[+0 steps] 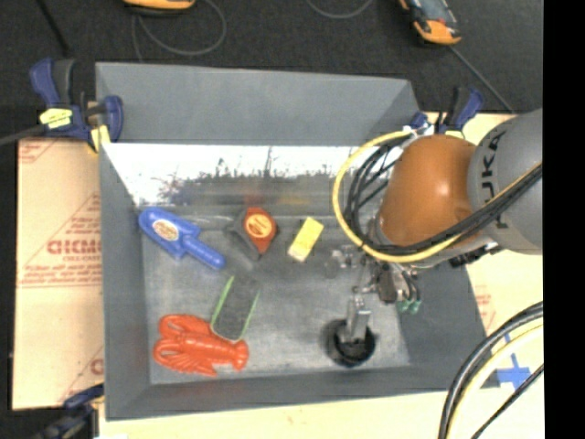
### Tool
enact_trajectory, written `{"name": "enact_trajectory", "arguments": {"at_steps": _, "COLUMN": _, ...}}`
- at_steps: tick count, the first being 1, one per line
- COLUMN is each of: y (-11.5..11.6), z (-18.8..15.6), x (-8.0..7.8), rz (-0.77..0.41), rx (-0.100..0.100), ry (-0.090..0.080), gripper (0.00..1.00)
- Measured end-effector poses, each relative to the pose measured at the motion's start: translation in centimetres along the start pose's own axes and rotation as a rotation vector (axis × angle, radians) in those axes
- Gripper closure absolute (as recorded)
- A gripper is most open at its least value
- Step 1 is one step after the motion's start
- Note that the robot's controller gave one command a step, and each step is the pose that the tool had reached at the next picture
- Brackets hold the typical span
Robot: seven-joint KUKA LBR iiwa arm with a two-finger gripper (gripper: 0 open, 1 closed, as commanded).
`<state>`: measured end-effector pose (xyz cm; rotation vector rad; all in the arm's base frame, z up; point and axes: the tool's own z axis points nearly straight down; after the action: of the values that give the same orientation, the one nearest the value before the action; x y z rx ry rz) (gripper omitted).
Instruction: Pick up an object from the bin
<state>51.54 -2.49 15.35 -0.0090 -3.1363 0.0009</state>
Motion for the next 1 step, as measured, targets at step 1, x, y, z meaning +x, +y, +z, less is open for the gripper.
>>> {"name": "enact_trajectory", "arguments": {"at_steps": 1, "y": -0.01, "z": -0.40, "x": -0.11, "rz": 0.000, "rx": 0.001, "ry": -0.006, "gripper": 0.00}}
